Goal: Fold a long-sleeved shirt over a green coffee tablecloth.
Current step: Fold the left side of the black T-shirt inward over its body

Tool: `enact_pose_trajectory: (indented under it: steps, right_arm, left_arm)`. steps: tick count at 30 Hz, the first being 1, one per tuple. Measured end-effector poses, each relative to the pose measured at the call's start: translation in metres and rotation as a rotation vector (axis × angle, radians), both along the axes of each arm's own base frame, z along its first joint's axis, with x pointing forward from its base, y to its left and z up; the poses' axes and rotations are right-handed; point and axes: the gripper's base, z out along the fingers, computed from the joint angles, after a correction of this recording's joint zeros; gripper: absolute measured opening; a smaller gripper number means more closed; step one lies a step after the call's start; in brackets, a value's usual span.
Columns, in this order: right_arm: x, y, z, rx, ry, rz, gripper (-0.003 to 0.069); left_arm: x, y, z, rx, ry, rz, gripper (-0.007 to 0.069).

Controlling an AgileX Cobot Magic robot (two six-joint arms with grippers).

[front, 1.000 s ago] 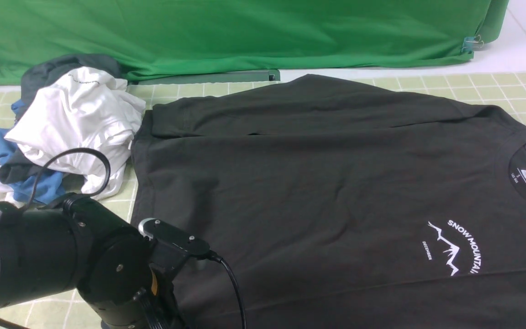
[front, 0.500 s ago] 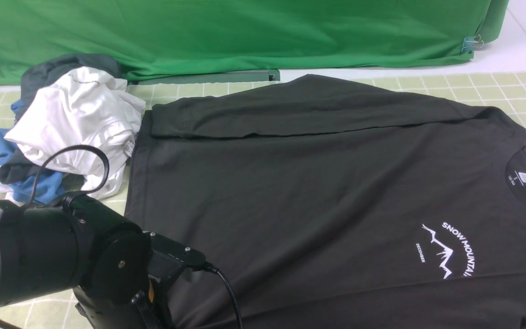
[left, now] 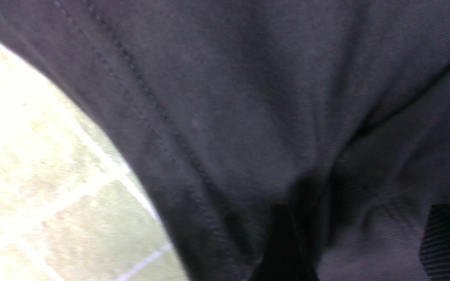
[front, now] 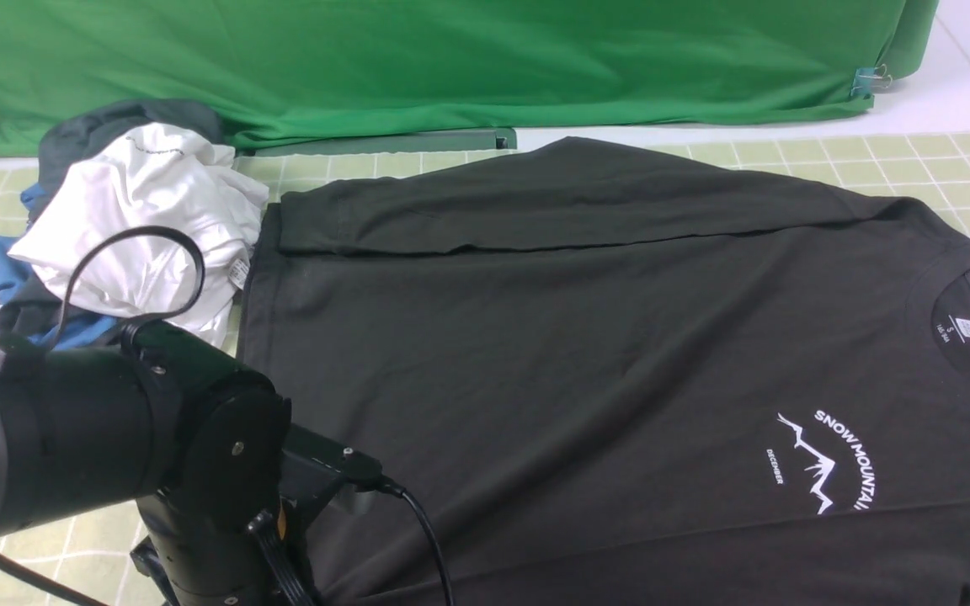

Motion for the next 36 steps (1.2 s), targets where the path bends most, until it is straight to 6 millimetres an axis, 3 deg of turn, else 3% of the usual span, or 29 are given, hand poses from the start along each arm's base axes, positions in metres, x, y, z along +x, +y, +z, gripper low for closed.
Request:
enact_pose_trajectory:
  steps: [5,8,24,32,36]
  right_arm:
    - [0.000,0.000,0.000,0.000,0.000,0.000,0.0043]
    - [0.000,0.000,0.000,0.000,0.000,0.000,0.0048]
    - [0.000,0.000,0.000,-0.005,-0.002,0.003,0.0048]
    - [0.000,0.000,0.000,-0.006,-0.003,0.004,0.0050]
    - [0.000,0.000,0.000,-0.006,-0.003,0.004,0.0050]
  left_arm:
    - [0.002,0.001,0.000,0.006,-0.022,-0.013,0.0446]
    - [0.000,0.000,-0.002,-0.011,-0.009,0.003,0.0398]
    - [0.002,0.003,-0.003,0.014,-0.037,-0.030,0.0026]
    - [-0.002,0.002,-0.002,0.000,-0.005,-0.017,0.0006]
    - [-0.010,0.002,0.011,-0.043,0.009,0.009,0.0006]
